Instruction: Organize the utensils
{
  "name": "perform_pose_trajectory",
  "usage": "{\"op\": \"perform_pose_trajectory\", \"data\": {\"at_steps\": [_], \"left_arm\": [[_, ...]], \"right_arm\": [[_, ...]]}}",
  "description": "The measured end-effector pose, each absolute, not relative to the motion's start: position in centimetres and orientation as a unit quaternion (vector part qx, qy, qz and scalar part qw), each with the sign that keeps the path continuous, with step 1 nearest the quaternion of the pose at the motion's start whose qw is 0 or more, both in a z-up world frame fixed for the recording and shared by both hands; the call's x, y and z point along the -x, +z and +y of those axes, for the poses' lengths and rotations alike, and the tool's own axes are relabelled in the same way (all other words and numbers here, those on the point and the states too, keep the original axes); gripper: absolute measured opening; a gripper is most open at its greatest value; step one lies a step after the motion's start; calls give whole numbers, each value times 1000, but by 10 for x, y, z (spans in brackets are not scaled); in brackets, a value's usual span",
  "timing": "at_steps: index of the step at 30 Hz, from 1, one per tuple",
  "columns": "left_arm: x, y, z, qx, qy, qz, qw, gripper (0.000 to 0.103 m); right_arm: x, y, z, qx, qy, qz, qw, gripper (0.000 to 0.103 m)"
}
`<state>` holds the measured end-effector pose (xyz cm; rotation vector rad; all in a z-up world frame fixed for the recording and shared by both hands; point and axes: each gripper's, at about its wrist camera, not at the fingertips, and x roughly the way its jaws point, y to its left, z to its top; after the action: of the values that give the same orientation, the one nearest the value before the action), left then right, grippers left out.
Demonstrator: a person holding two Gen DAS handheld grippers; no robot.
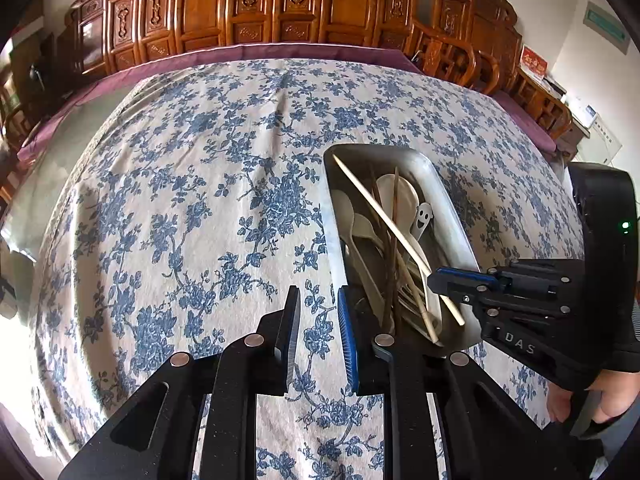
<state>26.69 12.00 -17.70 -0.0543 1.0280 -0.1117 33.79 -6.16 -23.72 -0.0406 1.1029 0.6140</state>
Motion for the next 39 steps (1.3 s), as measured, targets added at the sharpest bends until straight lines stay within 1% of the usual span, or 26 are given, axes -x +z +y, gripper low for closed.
{"op": "perform_pose_trajectory", "data": {"at_steps": [8,11,14,21,22,23,27,28,30,31,32,33,34,35,36,37,39], "left_arm": [[-263,-171,121,25,-52,487,872,18],[-262,-168,122,26,-50,485,873,18],[-260,-166,123,26,-49,482,874,18],[-251,-159,119,29,-45,477,877,20],[-248,-158,117,28,-44,475,878,22],[-247,-156,116,28,-44,474,879,26],[-236,-148,107,24,-41,466,884,28],[-233,-146,104,23,-39,464,885,31],[-228,-142,99,22,-38,460,887,36],[-225,-140,97,21,-38,457,888,41],[-222,-137,94,20,-37,454,890,49],[-218,-134,90,19,-37,449,892,52],[-215,-132,88,19,-37,447,894,58],[-212,-129,85,19,-36,444,895,67],[-208,-126,82,18,-34,440,897,72],[-204,-123,79,17,-31,436,899,77],[-196,-118,73,12,-26,429,903,81]], "right_arm": [[-339,-242,-54,22,287,518,805,6],[-341,-239,-53,18,292,515,806,8],[-338,-234,-52,20,299,505,810,10],[-322,-219,-62,29,307,481,821,10],[-319,-216,-64,29,307,478,823,10],[-316,-213,-66,28,307,475,824,10],[-302,-198,-84,19,304,456,836,10],[-298,-194,-89,17,302,451,839,10],[-290,-187,-99,18,297,441,847,10],[-286,-184,-105,19,294,436,850,10],[-281,-180,-111,20,290,430,854,10],[-277,-177,-116,21,285,426,858,16],[-271,-173,-123,20,280,420,863,21],[-265,-168,-131,19,274,414,868,32],[-261,-165,-136,18,269,411,871,41],[-255,-161,-145,16,260,408,875,45],[-244,-154,-161,9,243,401,883,64]]}}
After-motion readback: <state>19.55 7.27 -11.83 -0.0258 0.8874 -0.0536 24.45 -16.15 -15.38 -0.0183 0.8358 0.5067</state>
